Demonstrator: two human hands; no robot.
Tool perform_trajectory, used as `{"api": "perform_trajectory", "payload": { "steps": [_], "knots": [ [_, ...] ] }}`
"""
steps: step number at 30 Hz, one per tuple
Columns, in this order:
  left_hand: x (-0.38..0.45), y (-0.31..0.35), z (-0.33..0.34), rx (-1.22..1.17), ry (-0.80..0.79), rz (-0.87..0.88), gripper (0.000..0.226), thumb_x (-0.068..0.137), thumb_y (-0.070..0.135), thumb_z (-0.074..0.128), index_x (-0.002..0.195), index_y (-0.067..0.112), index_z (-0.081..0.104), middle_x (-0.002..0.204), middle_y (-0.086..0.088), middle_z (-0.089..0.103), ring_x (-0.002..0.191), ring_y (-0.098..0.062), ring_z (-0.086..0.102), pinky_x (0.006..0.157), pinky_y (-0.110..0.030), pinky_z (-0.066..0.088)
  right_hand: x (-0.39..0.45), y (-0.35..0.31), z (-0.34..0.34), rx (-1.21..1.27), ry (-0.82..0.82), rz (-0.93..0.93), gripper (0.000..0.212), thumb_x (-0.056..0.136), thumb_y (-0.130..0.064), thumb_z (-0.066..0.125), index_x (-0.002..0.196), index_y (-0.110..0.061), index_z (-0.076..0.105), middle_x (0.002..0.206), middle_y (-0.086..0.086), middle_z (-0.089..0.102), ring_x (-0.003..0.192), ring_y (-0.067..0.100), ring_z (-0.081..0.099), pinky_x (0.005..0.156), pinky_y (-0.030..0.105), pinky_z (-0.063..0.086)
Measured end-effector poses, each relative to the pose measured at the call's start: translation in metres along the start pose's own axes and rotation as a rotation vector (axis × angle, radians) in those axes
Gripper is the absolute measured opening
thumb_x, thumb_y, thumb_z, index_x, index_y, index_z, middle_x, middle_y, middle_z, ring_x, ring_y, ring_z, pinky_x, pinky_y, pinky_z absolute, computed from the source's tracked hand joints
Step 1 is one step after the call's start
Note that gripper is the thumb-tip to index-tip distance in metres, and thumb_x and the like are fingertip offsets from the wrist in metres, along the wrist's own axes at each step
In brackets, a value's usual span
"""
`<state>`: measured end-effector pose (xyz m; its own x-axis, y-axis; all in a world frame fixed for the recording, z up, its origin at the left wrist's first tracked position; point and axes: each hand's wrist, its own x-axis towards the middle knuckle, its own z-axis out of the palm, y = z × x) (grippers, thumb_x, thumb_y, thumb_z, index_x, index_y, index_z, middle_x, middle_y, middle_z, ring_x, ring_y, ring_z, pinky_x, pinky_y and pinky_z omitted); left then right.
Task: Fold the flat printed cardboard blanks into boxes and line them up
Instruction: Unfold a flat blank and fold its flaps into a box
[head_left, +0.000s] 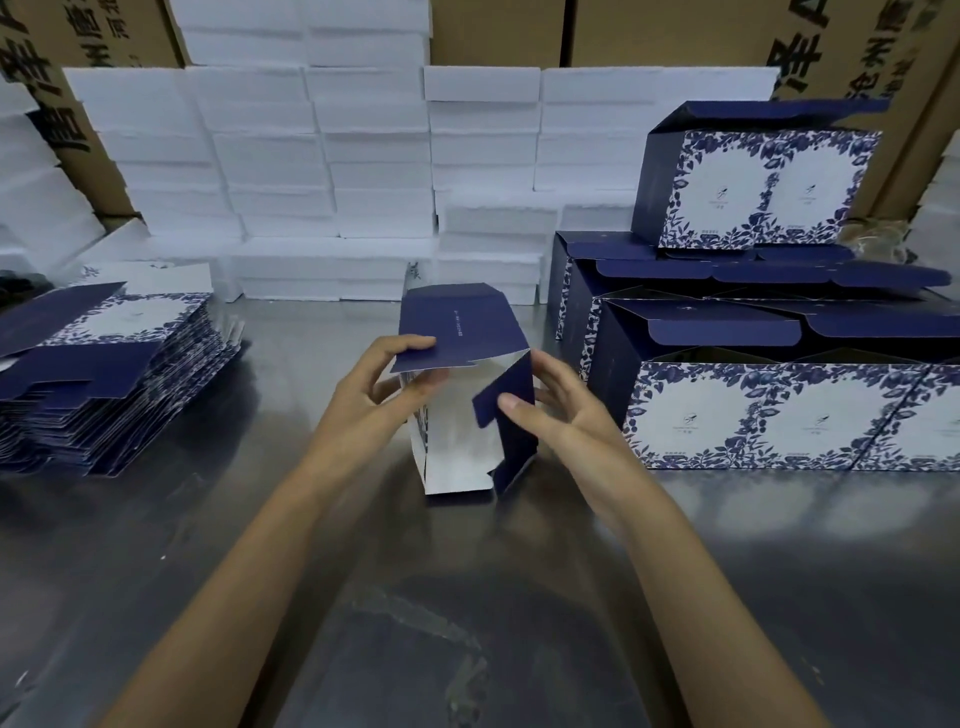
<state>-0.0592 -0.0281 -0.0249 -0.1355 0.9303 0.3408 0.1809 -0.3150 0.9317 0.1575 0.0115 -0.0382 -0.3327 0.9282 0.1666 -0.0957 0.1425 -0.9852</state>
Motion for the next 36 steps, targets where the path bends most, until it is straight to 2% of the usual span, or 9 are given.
{"api": "perform_trajectory", "payload": {
  "steps": [6, 8, 12, 16, 22, 26, 28, 32, 36],
  "knots": [
    [-0.003, 0.009, 0.009, 0.011, -0.014, -0.022, 0.048, 0.068, 0.056, 0.078, 0.112, 0.04, 0.064, 0.123, 0.017, 0.066, 0.107, -0.01, 0.066, 0.079, -0.019, 0.05, 0.001, 0.01, 0.012, -0.311, 0.208, -0.022, 0.049, 0.084, -0.06, 0.07, 0.125, -0.037, 0.059, 0.111, -0.025, 0.068, 0.101, -0.011, 0.061, 0.074, 0.007, 0.048],
    [-0.004, 0.01, 0.011, 0.025, -0.019, -0.02, 0.05, 0.068, 0.053, 0.084, 0.112, 0.039, 0.064, 0.126, 0.013, 0.065, 0.111, -0.012, 0.065, 0.084, -0.02, 0.049, 0.001, 0.011, 0.014, -0.429, 0.274, -0.055, 0.046, 0.085, -0.062, 0.067, 0.121, -0.033, 0.061, 0.108, -0.021, 0.069, 0.096, -0.007, 0.063, 0.074, 0.012, 0.05],
    [-0.007, 0.013, 0.019, 0.069, -0.009, -0.011, 0.055, 0.062, 0.053, 0.078, 0.113, 0.039, 0.063, 0.132, 0.012, 0.061, 0.115, -0.012, 0.063, 0.085, -0.021, 0.051, 0.001, 0.012, 0.016, -0.548, 0.359, -0.157, 0.044, 0.089, -0.059, 0.061, 0.113, -0.022, 0.062, 0.103, -0.006, 0.072, 0.092, 0.015, 0.067, 0.077, 0.039, 0.055],
    [-0.006, 0.012, 0.018, 0.1, 0.007, -0.011, 0.046, 0.074, 0.034, 0.08, 0.116, 0.038, 0.062, 0.135, 0.013, 0.058, 0.116, -0.016, 0.062, 0.09, -0.026, 0.053, 0.001, 0.013, 0.016, -0.655, 0.396, -0.207, 0.042, 0.094, -0.053, 0.06, 0.119, -0.02, 0.061, 0.107, -0.001, 0.073, 0.088, 0.02, 0.068, 0.073, 0.039, 0.055],
    [-0.009, 0.015, 0.017, 0.267, 0.095, 0.129, 0.051, 0.078, 0.002, 0.078, 0.116, 0.032, 0.064, 0.151, 0.015, 0.039, 0.135, -0.001, 0.044, 0.094, -0.025, 0.048, 0.002, 0.008, -0.001, -0.696, 0.202, -0.101, 0.045, 0.088, -0.049, 0.073, 0.12, -0.019, 0.063, 0.098, -0.003, 0.072, 0.088, 0.018, 0.068, 0.082, 0.038, 0.056],
    [-0.011, 0.017, 0.012, 0.369, 0.088, 0.191, 0.052, 0.081, -0.007, 0.073, 0.12, 0.027, 0.067, 0.147, 0.007, 0.047, 0.135, -0.017, 0.044, 0.098, -0.038, 0.047, 0.001, 0.009, -0.009, -0.933, 0.053, 0.006, 0.034, 0.086, -0.052, 0.073, 0.089, -0.021, 0.059, 0.078, -0.006, 0.064, 0.08, 0.02, 0.062, 0.068, 0.034, 0.047],
    [-0.01, 0.019, 0.011, 0.376, 0.078, 0.198, 0.051, 0.081, -0.008, 0.073, 0.118, 0.026, 0.068, 0.145, 0.004, 0.048, 0.135, -0.02, 0.043, 0.096, -0.04, 0.048, 0.002, 0.012, -0.011, -0.98, -0.001, 0.034, 0.037, 0.088, -0.051, 0.071, 0.074, -0.023, 0.051, 0.07, -0.007, 0.058, 0.073, 0.02, 0.058, 0.059, 0.032, 0.039],
    [-0.009, 0.019, 0.012, 0.344, 0.078, 0.181, 0.047, 0.081, -0.007, 0.075, 0.116, 0.024, 0.069, 0.145, 0.001, 0.047, 0.134, -0.022, 0.045, 0.09, -0.029, 0.048, 0.007, 0.02, -0.014, -0.887, -0.056, 0.013, 0.044, 0.091, -0.041, 0.073, 0.063, -0.02, 0.045, 0.058, -0.007, 0.049, 0.056, 0.009, 0.045, 0.052, 0.025, 0.032],
    [-0.009, 0.019, 0.014, 0.31, 0.092, 0.176, 0.042, 0.081, -0.004, 0.076, 0.115, 0.02, 0.069, 0.145, -0.003, 0.047, 0.135, -0.023, 0.044, 0.09, -0.036, 0.05, 0.01, 0.03, -0.012, -0.803, -0.023, -0.034, 0.047, 0.09, -0.033, 0.075, 0.059, -0.018, 0.043, 0.047, -0.007, 0.039, 0.049, 0.008, 0.04, 0.048, 0.02, 0.029]
  ]
}}
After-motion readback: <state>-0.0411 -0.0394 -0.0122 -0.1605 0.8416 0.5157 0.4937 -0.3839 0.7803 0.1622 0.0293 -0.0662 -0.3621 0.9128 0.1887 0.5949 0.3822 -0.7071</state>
